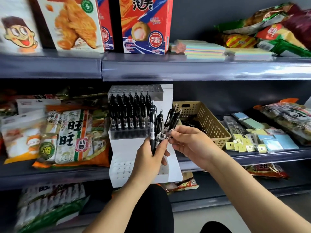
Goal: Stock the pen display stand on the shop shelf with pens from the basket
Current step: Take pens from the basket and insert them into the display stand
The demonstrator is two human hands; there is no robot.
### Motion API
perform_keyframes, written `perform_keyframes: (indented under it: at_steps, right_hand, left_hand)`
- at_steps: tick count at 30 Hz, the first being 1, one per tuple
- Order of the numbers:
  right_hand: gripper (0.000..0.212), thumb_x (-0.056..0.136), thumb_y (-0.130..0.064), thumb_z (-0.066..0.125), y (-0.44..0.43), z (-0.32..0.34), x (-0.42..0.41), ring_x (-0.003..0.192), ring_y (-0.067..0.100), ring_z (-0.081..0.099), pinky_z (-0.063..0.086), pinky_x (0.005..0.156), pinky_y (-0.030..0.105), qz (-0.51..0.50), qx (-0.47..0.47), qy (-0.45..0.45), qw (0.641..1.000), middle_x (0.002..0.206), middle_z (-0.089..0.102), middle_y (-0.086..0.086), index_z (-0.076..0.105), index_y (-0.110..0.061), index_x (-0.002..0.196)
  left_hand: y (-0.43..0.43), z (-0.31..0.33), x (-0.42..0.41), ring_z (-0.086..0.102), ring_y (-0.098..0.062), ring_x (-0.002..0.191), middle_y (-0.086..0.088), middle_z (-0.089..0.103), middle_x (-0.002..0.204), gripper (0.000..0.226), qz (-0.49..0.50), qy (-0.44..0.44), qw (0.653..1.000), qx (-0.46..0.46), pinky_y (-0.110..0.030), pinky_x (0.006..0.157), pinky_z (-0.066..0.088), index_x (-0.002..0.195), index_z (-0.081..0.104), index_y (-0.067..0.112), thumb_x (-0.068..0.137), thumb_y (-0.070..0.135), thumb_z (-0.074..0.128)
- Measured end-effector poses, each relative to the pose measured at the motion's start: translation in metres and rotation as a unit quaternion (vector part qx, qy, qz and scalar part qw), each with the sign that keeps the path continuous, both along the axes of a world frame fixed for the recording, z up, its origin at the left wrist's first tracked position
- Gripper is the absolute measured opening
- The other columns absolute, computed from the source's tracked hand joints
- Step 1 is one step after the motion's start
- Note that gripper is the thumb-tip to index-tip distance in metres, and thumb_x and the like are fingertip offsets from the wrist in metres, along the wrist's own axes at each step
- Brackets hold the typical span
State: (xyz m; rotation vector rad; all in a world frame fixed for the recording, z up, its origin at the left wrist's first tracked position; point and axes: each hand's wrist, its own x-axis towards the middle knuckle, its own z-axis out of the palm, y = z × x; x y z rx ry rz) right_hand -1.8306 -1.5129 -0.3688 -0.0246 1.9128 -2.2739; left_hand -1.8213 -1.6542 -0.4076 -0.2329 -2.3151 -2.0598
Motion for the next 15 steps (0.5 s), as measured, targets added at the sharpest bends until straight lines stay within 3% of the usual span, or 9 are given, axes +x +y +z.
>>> perform_keyframes:
  at_steps: [8,15]
  right_hand:
    - [0.018,0.088,-0.005,0.060,-0.028,0.003,-0.007,0.060,0.011,0.060,0.051,0.060,0.019,-0.037,-0.031,0.011,0.999,0.073,0.061,0.004,0.050,-0.014,0.075]
    - [0.017,0.093,-0.005,0.050,-0.039,0.007,-0.011,0.060,0.011,0.062,0.053,0.060,0.019,-0.037,-0.019,0.050,0.998,0.068,0.063,0.003,0.055,-0.010,0.078]
  left_hand:
    - [-0.026,0.000,-0.005,0.057,-0.010,0.051,0.004,0.067,0.070,0.013,0.012,0.009,1.000,0.007,-0.016,0.043,0.038,0.096,0.057,0.020,0.093,0.032,0.054]
    - [-0.038,0.004,-0.005,0.060,-0.012,0.052,0.004,0.069,0.071,0.016,0.014,0.008,0.999,0.029,-0.018,0.042,0.039,0.100,0.055,0.016,0.093,0.031,0.051]
